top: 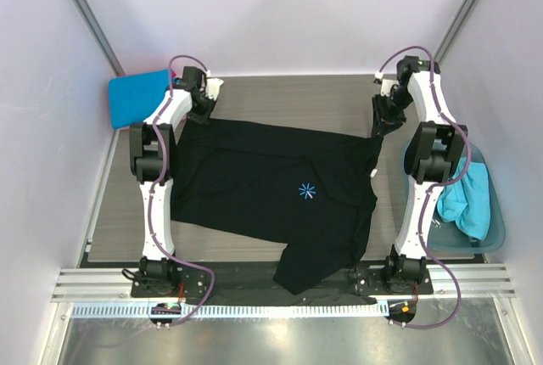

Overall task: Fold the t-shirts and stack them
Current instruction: Fold the tshirt

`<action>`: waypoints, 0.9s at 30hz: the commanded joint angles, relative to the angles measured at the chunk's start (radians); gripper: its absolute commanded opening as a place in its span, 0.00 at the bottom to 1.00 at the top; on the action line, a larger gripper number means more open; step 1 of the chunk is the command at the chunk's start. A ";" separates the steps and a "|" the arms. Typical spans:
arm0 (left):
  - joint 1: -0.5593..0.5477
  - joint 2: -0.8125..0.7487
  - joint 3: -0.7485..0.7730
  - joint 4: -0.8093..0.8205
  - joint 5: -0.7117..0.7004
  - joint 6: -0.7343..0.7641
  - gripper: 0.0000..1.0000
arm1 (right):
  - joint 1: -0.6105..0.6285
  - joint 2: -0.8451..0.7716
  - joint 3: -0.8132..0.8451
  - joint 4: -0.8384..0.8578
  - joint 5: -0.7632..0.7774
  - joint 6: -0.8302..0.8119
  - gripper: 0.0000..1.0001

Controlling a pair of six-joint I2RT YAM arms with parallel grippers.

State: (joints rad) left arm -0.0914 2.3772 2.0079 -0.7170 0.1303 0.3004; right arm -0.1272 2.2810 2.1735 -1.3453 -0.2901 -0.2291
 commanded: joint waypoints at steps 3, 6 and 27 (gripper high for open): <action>0.004 0.011 -0.038 -0.061 -0.029 0.014 0.03 | 0.018 -0.097 -0.122 -0.161 -0.030 0.002 0.37; 0.004 0.010 -0.040 -0.061 -0.027 0.014 0.03 | 0.031 -0.094 -0.139 -0.161 -0.030 0.002 0.37; 0.002 0.011 -0.037 -0.059 -0.034 0.016 0.03 | 0.063 -0.038 -0.195 -0.161 0.106 -0.021 0.36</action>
State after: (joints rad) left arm -0.0917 2.3756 2.0056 -0.7151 0.1303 0.3000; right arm -0.0608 2.2536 1.9884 -1.3445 -0.2268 -0.2356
